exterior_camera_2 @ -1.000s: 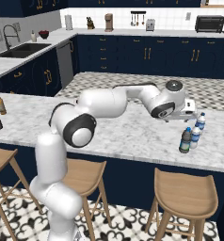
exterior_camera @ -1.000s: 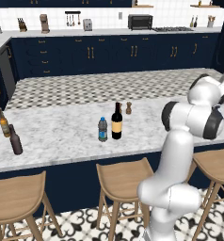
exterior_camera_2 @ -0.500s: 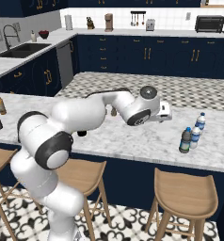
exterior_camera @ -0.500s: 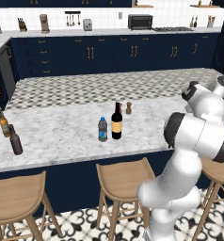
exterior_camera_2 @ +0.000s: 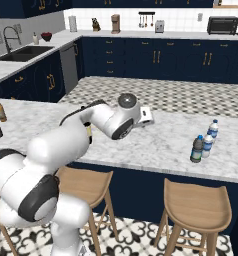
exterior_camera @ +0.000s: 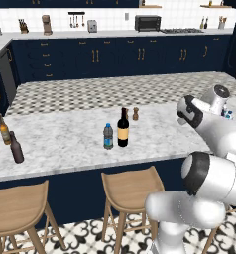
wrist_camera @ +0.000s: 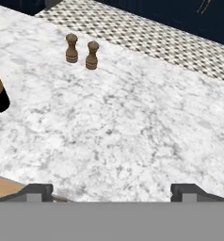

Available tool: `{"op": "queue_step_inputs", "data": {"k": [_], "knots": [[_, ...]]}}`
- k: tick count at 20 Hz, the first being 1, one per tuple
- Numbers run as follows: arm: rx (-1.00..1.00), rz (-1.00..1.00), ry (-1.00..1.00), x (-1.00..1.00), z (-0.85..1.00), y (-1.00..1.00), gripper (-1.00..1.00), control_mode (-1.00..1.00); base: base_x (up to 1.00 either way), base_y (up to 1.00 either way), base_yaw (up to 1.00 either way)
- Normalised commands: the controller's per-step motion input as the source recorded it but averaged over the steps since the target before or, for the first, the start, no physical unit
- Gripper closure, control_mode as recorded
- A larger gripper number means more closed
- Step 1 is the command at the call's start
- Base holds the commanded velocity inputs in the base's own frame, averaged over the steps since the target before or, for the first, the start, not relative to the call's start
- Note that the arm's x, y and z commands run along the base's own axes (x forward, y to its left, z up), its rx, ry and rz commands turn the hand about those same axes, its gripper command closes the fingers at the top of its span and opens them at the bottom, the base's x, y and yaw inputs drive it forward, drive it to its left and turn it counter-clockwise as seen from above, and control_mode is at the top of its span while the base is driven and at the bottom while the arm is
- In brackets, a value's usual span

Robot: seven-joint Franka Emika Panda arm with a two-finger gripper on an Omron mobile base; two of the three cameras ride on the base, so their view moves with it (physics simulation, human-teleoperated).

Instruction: Move the plastic bottles in the middle to the plastics group, and the glass bottles in the middle to the glass group.

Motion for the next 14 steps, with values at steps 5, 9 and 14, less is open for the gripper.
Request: {"op": "queue_step_inputs", "data": {"k": [5, 9, 14], "knots": [[-0.06, 0.09, 0.00, -0.27, 0.30, 1.00, -1.00, -1.00, 0.00, 0.00, 0.00], [0.00, 0.11, 0.00, -0.09, 0.02, 0.96, -1.00, -1.00, 0.00, 0.00, 0.00], [0.00, 0.09, 0.00, 0.02, 0.00, 0.81, -1.00, -1.00, 0.00, 0.00, 0.00]]}}
